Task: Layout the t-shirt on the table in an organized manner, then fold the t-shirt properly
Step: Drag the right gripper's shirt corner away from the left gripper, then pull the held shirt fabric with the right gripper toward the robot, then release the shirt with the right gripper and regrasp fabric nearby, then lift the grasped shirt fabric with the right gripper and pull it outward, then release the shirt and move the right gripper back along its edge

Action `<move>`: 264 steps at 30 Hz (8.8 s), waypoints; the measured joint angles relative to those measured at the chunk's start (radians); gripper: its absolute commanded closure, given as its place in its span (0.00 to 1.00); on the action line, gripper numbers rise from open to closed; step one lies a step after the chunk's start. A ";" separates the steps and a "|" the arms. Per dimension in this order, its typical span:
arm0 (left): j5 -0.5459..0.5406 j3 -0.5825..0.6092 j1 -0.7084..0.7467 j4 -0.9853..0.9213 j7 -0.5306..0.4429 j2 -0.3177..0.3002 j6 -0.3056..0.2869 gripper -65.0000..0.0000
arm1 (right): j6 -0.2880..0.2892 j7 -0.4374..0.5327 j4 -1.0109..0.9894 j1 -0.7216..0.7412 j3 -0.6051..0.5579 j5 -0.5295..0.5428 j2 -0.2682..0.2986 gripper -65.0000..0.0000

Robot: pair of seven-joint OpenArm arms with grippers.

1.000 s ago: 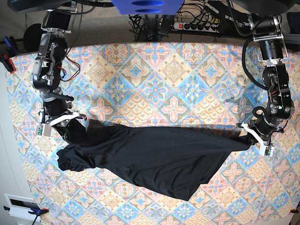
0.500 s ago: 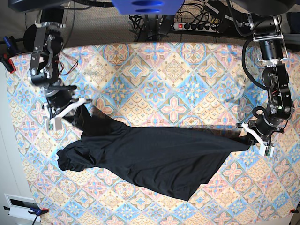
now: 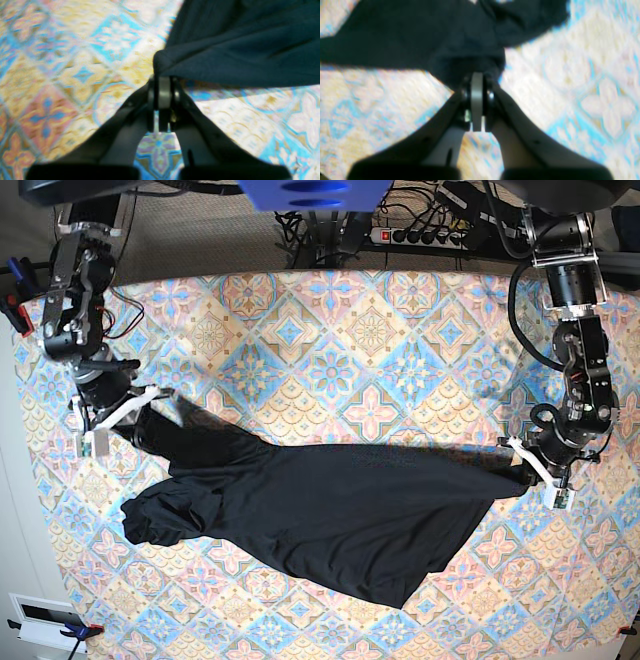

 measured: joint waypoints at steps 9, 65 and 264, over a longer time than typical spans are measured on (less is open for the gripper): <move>0.011 0.000 -0.002 0.000 -0.002 -0.005 0.005 1.00 | 0.000 0.000 0.003 0.054 0.011 0.098 0.091 1.00; 0.019 0.000 0.000 -0.001 0.000 0.016 0.007 1.00 | -0.008 0.256 -0.482 0.065 -0.318 -0.533 -0.016 0.69; 0.016 -0.004 0.072 -0.003 -0.062 0.017 0.005 1.00 | 0.572 0.009 -0.421 0.187 -0.293 -0.631 -0.223 0.99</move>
